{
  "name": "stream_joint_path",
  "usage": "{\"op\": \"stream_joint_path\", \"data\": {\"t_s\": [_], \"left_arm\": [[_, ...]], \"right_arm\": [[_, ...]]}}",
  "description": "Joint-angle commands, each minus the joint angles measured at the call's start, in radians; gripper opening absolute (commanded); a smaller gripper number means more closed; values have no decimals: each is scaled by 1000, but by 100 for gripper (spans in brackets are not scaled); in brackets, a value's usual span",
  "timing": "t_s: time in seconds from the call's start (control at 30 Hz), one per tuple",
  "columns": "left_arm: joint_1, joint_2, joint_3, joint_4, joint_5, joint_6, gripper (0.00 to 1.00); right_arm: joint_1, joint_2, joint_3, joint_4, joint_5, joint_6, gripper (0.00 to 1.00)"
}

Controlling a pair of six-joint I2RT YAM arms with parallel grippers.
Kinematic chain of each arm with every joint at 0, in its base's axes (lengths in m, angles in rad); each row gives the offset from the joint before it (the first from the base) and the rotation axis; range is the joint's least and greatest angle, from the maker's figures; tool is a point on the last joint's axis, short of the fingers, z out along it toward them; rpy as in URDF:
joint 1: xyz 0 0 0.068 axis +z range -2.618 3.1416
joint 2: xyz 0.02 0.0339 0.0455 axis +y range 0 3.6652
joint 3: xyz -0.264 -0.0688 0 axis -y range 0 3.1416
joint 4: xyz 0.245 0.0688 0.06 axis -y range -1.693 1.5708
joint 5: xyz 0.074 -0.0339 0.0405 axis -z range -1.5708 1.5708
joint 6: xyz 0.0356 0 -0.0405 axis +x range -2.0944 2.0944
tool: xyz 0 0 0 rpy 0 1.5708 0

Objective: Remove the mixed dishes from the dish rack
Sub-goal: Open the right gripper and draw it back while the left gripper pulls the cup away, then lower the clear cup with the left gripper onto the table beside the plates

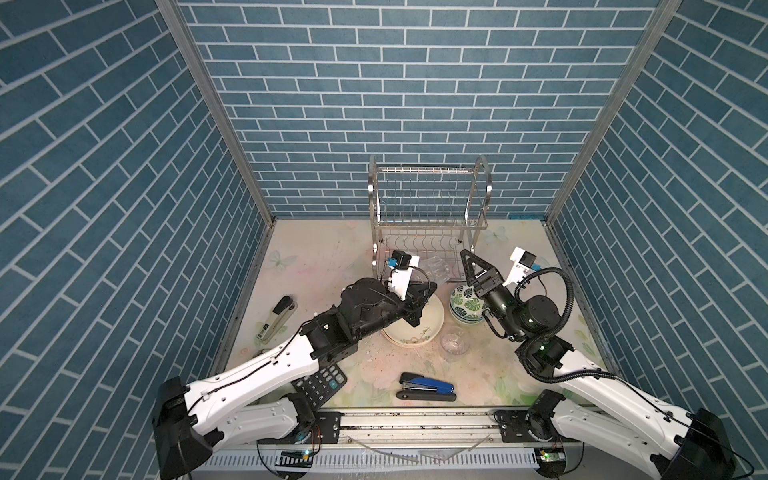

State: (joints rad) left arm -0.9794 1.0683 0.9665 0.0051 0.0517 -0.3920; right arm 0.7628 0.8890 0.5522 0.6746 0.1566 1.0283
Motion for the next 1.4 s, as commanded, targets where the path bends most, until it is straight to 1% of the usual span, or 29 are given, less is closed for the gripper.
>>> {"op": "stream_joint_path", "data": {"t_s": [0.0, 0.13, 0.33, 0.5, 0.73, 0.9, 1.2, 1.37], "left_arm": [[4, -48, 88, -263, -44, 56, 0], [4, -64, 164, -518, -98, 71, 0], [4, 6, 285, -881, -155, 69, 0], [4, 85, 310, -1063, -172, 57, 0], [4, 89, 247, -1121, -144, 32, 0], [4, 121, 185, -1116, -81, 20, 0], [4, 168, 76, -1024, -8, 9, 0], [4, 214, 32, -956, 2, 11, 0]], "right_arm": [[-3, -23, -4, -33, 39, -60, 98], [-4, -25, -8, -46, 54, -72, 98], [-5, -28, 8, -101, 68, -98, 98], [-7, -37, 9, -131, 95, -107, 98], [-8, -57, 14, -178, 112, -116, 98], [-10, -53, 17, -187, 116, -112, 98], [-13, -50, 19, -203, 123, -109, 98], [-14, -48, 14, -204, 123, -108, 98]]}}
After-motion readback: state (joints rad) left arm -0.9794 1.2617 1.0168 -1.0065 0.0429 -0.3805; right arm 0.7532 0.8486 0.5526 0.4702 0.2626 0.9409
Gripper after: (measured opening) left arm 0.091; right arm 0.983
